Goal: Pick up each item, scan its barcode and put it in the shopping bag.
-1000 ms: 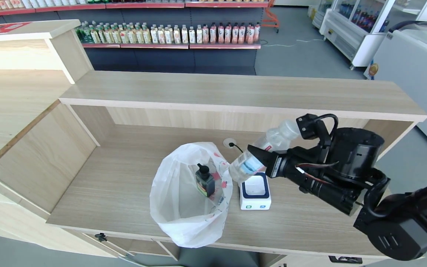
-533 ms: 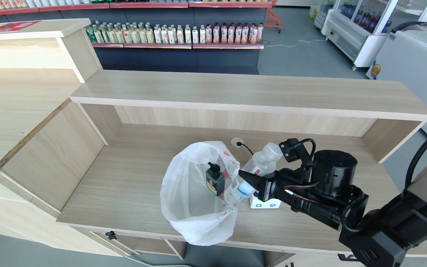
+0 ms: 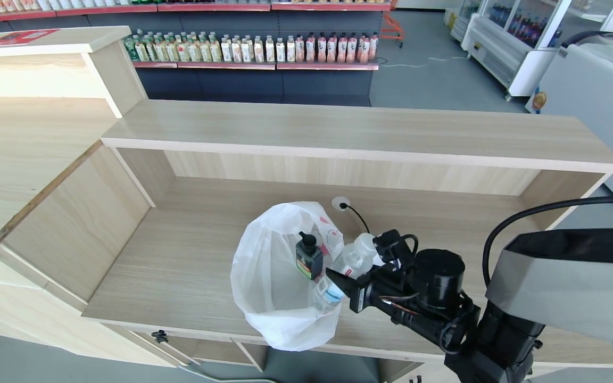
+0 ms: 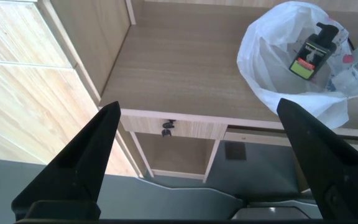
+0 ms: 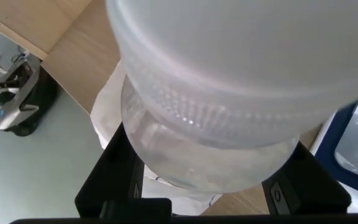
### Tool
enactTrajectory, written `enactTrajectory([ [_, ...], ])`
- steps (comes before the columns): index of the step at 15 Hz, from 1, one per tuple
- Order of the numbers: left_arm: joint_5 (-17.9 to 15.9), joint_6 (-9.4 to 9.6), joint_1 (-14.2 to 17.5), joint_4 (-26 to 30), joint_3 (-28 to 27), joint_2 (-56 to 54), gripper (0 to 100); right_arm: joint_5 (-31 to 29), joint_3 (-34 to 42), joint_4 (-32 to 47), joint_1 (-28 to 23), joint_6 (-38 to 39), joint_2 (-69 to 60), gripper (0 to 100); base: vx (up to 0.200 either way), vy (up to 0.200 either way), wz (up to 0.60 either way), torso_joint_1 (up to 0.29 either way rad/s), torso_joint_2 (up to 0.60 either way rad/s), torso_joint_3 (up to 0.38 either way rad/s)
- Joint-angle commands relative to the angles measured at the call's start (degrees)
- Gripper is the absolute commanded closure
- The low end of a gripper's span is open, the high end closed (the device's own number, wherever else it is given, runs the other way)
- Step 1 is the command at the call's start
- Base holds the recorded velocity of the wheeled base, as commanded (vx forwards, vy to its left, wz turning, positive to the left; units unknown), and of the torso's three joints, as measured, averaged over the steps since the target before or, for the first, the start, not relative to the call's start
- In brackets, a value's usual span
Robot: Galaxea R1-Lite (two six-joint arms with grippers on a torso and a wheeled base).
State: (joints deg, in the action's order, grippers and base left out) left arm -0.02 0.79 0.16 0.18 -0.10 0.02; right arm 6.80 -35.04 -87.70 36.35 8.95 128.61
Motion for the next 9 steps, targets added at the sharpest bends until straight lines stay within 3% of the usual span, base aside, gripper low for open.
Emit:
enactTrajectory([
  [1,0.02,0.0,0.02,-0.01,0.01,-0.02,0,0.05,-0.3,-1.95,0.74,-0.6,5.25,100,0.0,0.0,0.0,0.0,0.0,0.0],
  [5,0.02,-0.09,0.02,-0.01,0.01,-0.02,0,-0.21,-4.69,-2.3,0.65,-5.52,9.2,100,0.0,0.0,0.0,0.0,0.0,0.0],
  [9,0.02,-0.09,0.02,-0.01,0.01,-0.02,0,-0.03,-9.96,-2.3,0.91,-5.78,10.43,100,0.0,0.0,0.0,0.0,0.0,0.0],
])
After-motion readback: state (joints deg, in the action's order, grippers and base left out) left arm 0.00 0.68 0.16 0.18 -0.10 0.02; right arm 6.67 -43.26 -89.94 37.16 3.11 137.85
